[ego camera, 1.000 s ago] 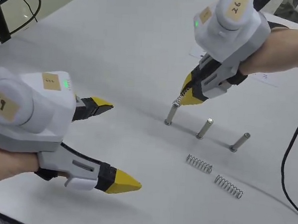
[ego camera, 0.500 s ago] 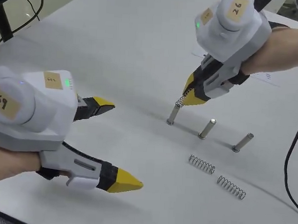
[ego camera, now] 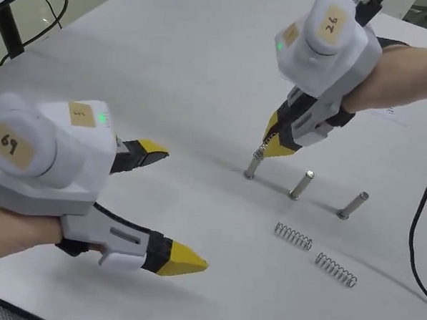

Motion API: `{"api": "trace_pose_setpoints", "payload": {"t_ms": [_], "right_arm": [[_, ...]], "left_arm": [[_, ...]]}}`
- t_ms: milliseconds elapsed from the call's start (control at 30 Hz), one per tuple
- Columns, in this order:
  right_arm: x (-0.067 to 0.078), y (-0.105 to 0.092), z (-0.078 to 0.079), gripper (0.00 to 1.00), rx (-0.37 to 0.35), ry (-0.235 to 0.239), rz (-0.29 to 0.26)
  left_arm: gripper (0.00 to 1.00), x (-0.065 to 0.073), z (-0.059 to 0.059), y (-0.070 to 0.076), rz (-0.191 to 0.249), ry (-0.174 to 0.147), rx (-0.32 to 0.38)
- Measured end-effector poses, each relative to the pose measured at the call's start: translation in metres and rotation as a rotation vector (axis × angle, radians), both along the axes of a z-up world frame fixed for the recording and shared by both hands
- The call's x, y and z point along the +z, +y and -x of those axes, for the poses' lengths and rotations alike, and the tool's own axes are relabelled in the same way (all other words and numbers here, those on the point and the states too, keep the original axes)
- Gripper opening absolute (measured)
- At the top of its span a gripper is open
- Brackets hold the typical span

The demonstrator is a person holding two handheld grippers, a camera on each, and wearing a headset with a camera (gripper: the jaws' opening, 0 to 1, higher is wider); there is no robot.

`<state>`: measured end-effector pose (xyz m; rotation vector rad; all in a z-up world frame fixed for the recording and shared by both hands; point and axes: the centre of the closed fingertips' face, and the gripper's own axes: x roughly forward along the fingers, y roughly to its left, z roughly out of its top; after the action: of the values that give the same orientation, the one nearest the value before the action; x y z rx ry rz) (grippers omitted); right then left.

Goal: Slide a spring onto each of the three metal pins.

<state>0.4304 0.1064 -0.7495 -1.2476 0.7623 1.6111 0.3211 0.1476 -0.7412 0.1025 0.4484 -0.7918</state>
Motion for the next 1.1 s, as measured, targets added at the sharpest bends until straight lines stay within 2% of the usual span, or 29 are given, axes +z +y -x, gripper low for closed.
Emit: {"api": "trace_pose_setpoints", "payload": {"t_ms": [267,800,1100], "right_arm": [[-0.001,0.004,-0.001,0.08,0.002,0.013,0.010],[-0.022,0.006,0.001,0.08,0.032,0.017,0.073],[-0.032,0.005,0.004,0.08,0.042,0.024,0.091]], "left_arm": [[0.90,0.000,0.000,0.001,0.004,0.003,0.000],[0.90,-0.001,-0.002,0.002,0.005,0.004,0.006],[0.90,-0.002,-0.001,0.003,0.002,0.007,0.007]]}}
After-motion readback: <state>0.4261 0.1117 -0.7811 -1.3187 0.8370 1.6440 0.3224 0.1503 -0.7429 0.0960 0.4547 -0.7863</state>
